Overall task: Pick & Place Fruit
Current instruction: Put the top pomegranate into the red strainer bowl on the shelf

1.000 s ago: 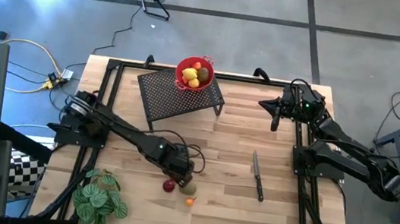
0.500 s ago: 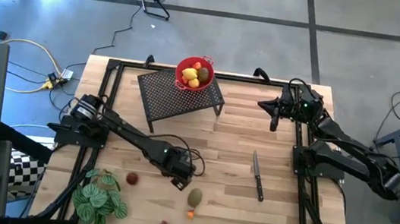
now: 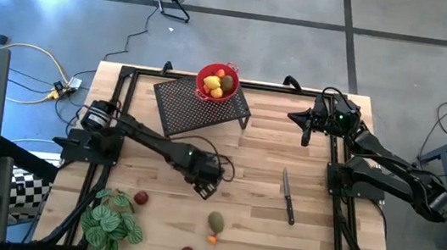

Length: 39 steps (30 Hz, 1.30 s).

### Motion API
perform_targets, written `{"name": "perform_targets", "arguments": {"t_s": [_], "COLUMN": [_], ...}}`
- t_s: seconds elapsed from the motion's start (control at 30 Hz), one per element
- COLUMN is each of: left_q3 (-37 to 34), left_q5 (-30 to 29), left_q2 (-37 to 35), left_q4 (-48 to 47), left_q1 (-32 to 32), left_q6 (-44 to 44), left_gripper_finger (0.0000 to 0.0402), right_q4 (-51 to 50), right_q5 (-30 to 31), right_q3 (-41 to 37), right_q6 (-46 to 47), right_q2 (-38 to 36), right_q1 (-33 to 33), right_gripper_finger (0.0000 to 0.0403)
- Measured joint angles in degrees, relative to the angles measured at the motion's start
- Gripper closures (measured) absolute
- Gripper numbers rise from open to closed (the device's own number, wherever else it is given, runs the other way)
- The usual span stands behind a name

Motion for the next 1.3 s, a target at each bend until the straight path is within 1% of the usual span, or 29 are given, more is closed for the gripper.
{"name": "perform_targets", "arguments": {"t_s": [0.07, 0.17, 0.37, 0.5, 0.67, 0.77, 0.9, 0.97, 1.07, 1.2, 1.3], "left_q3": [0.01, 0.04, 0.05, 0.07, 0.07, 0.07, 0.07, 0.06, 0.02, 0.08, 0.05], "left_q5": [0.38, 2.48, 4.83, 5.67, 9.50, 11.90, 16.63, 17.32, 16.74, 12.35, 12.00], "left_q2": [-0.73, -2.25, -6.37, -7.97, -8.21, -8.21, -8.58, -9.03, -9.37, -9.87, -11.29], "left_q4": [0.49, 0.54, 2.46, 3.33, 3.60, 3.58, 2.98, 2.57, 1.88, 1.91, -0.06], "left_q1": [1.06, 2.55, 3.85, 3.60, 2.48, 2.12, 1.64, 0.60, -1.67, -4.79, -6.36], "left_q6": [1.70, 3.17, 2.25, -0.34, -1.53, -1.43, -1.33, -0.51, 0.17, -0.09, -0.53], "left_gripper_finger": [0.0239, 0.0275, 0.0337, 0.0366, 0.0395, 0.0400, 0.0399, 0.0399, 0.0399, 0.0399, 0.0398], "right_q4": [-0.01, -0.02, -0.09, -0.09, -0.02, -0.04, -0.09, -0.15, -0.22, -0.42, -0.36], "right_q5": [0.00, 0.00, -0.03, -0.05, -0.05, -0.30, -1.52, -1.53, -1.53, -1.51, -1.48], "right_q3": [0.00, 0.00, 0.00, 0.00, 0.00, 0.00, 0.00, 0.00, 0.00, 0.00, 0.00], "right_q6": [0.00, 0.00, 0.00, -0.10, -0.09, 0.02, 0.02, 0.02, 0.02, 0.02, 0.04], "right_q2": [0.00, 0.00, -0.02, -0.02, -0.02, -0.02, -0.02, -0.02, -0.02, -0.02, -0.02], "right_q1": [-0.02, -0.02, 0.00, 0.00, -0.02, -0.02, 0.00, 0.00, 0.00, -0.02, -0.02], "right_gripper_finger": [0.0400, 0.0400, 0.0400, 0.0400, 0.0401, 0.0401, 0.0401, 0.0401, 0.0401, 0.0401, 0.0401]}}
